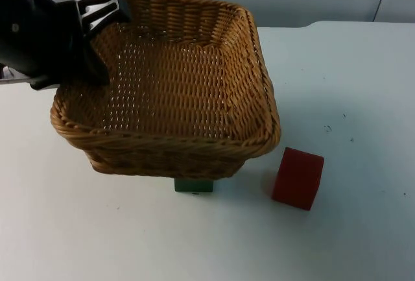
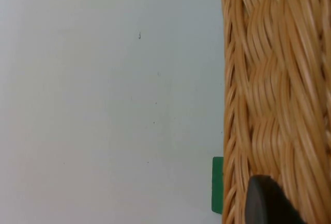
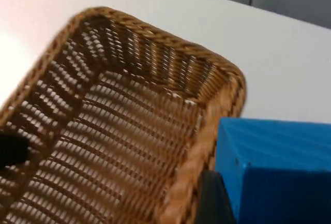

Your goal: Pick up the basket with the left hand and place the blue cube into the basket with the right hand.

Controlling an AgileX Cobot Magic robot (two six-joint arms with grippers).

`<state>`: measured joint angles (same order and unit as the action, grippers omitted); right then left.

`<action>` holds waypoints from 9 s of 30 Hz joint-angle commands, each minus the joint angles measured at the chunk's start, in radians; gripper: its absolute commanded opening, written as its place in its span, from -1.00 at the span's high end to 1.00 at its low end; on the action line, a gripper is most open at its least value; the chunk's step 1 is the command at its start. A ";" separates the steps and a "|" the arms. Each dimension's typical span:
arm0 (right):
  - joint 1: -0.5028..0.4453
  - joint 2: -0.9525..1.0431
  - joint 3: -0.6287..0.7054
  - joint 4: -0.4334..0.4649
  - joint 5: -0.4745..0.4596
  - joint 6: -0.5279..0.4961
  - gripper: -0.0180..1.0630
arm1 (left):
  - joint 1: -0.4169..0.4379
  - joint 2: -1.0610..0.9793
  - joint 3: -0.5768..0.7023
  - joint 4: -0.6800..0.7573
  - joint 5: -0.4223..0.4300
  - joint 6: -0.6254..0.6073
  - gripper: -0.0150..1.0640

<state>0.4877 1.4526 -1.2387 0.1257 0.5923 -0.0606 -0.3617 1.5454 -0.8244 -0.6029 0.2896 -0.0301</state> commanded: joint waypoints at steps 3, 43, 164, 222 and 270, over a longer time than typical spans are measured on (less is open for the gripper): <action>0.098 0.014 -0.009 0.002 -0.131 -0.009 0.97 | 0.000 -0.015 -0.001 -0.020 -0.018 -0.002 0.98; 0.269 0.506 -0.182 -0.028 -0.143 -0.040 0.97 | 0.000 -0.015 -0.001 -0.059 -0.014 -0.002 0.98; 0.269 -0.672 0.414 -0.413 0.060 0.400 -0.43 | 0.358 0.257 -0.001 0.122 -0.101 0.450 -0.16; 0.303 -1.225 0.704 -0.415 0.240 0.338 -0.43 | 0.358 -1.545 0.251 0.411 0.768 0.135 -0.98; 0.303 -1.453 0.731 -0.205 0.487 0.130 -0.98 | 0.358 -1.545 0.314 0.435 0.784 0.128 -0.98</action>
<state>0.7903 0.0023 -0.5128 -0.0808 1.0910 0.0759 -0.0027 0.0051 -0.5143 -0.1666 1.0840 0.1050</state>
